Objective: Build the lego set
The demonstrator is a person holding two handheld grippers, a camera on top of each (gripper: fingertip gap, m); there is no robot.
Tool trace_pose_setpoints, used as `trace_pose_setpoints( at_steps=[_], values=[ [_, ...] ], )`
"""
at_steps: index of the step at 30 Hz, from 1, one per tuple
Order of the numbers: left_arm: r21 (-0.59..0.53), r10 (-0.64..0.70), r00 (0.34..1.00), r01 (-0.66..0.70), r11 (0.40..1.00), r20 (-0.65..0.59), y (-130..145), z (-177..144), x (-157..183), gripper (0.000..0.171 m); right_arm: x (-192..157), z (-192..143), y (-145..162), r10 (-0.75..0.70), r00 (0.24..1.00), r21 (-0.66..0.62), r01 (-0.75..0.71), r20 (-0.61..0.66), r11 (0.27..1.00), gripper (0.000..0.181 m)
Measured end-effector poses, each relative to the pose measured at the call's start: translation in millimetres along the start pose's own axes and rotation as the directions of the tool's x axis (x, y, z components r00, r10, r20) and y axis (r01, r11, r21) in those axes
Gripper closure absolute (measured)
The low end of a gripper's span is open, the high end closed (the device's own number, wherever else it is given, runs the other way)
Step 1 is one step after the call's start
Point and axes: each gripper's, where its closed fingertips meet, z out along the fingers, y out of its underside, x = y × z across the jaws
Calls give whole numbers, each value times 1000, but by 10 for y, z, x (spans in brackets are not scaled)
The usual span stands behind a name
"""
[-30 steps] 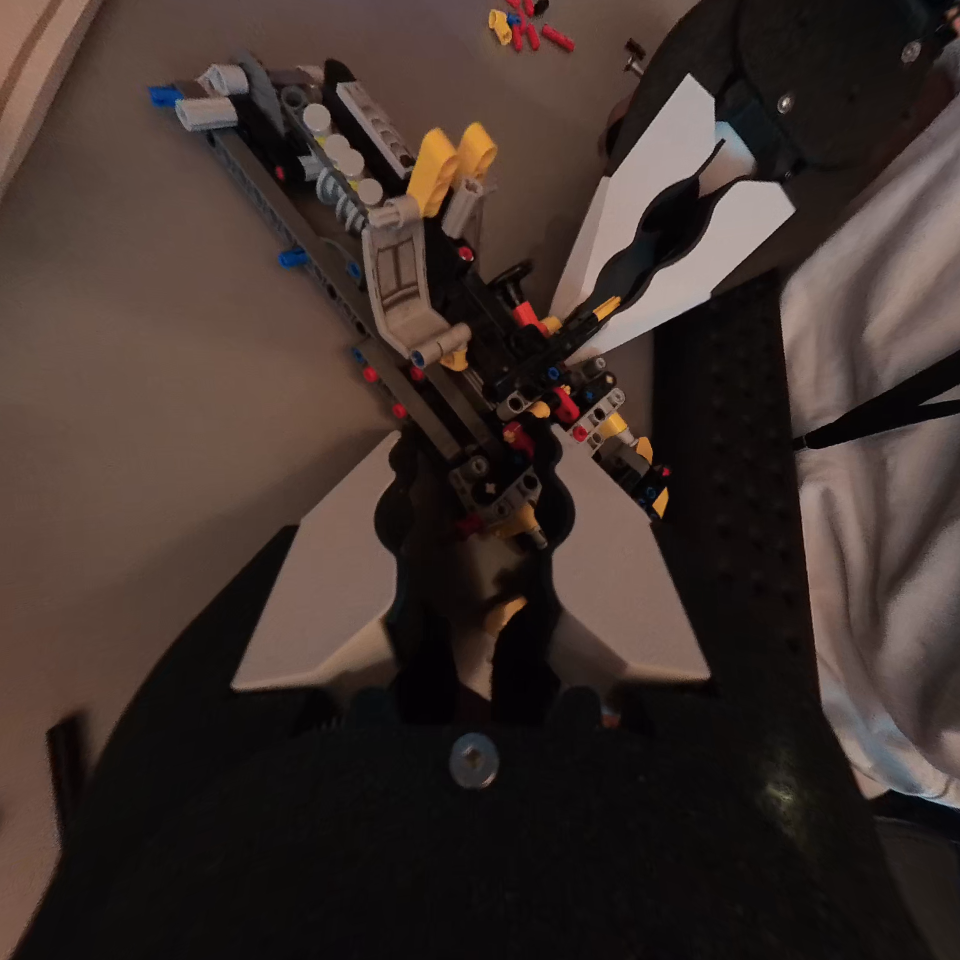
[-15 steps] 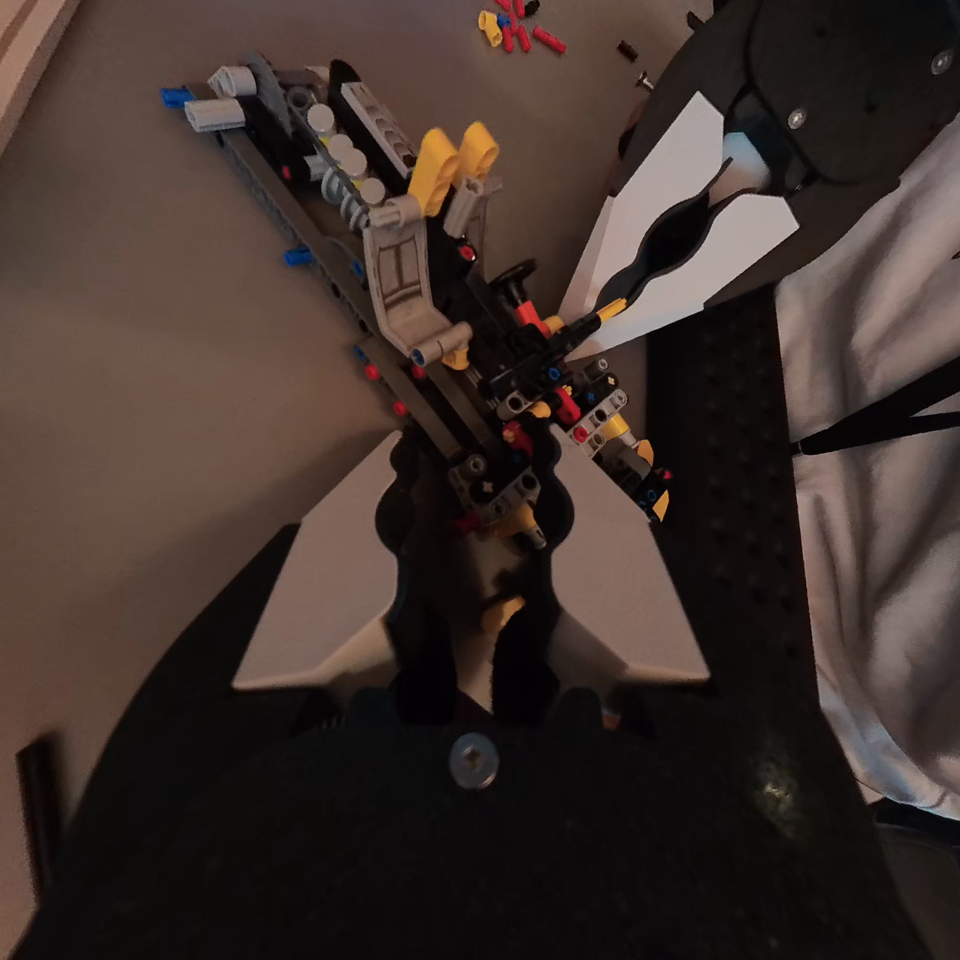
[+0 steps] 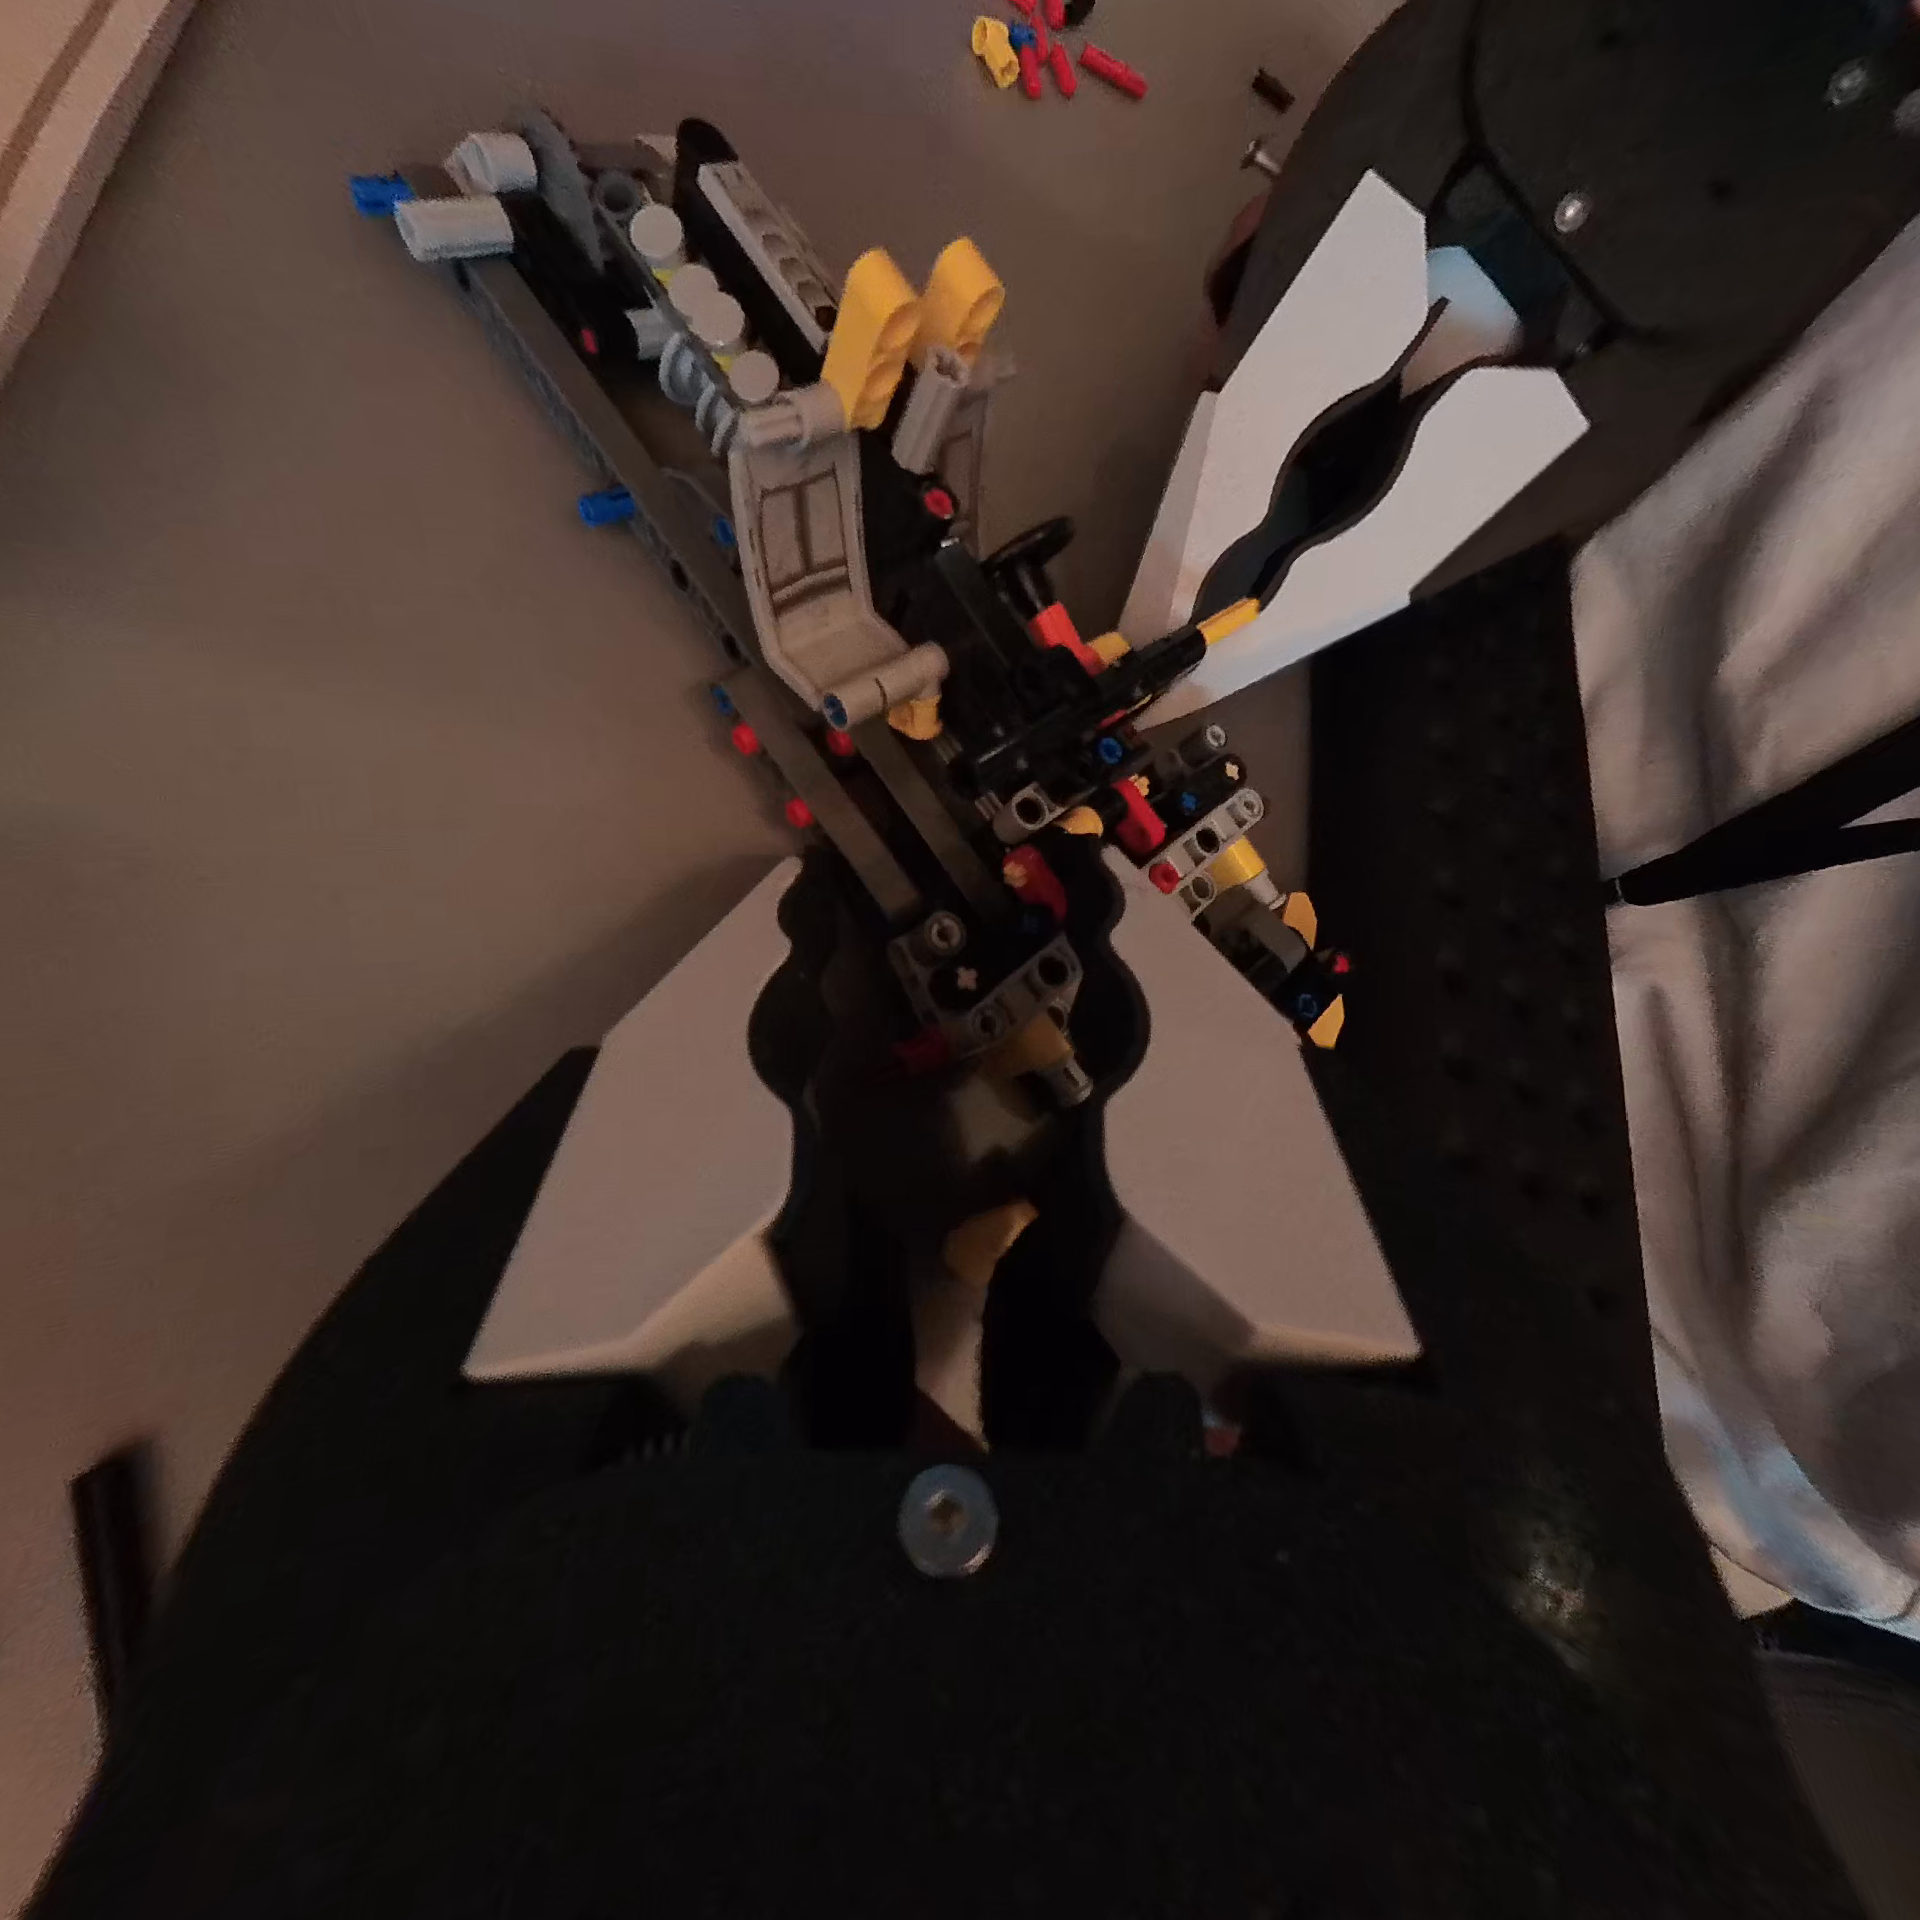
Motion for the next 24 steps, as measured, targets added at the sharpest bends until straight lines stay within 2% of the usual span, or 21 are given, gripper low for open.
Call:
trace_pose_setpoints(
  at_steps=[3, 6, 10, 13, 17, 22, 24],
  values=[
    [-2, 1, 1000, -1, 1000, 5, -4, 11, 9, 130, -27, -50, 4, -4, 999, 35, 2, 48, 999, 179],
    [0, -5, 1000, 5, 1000, -1, -6, 10, 9, 130, 2, -135, -26, 12, 1000, 51, -13, 23, 999, 172],
    [3, -7, 1000, 7, 1000, -3, -4, 8, 7, 130, 56, -146, -8, 7, 999, 24, -5, -49, 1000, 161],
    [4, -10, 1000, 10, 1000, -3, -5, 9, 7, 130, 38, -262, 63, 40, 999, -17, -40, -26, 999, 160],
    [4, -9, 1000, 9, 1000, -4, -7, 10, 9, 130, -20, -326, -314, 164, 984, 163, -174, 72, 971, 157],
    [4, -9, 1000, 9, 1000, 0, -9, 16, 11, 130, -37, -64, -261, 187, 981, 63, -189, 46, 980, 157],
    [4, -9, 1000, 9, 1000, 0, -8, 16, 12, 130, -44, -57, -270, 201, 979, 63, -203, 38, 977, 159]
  ],
)
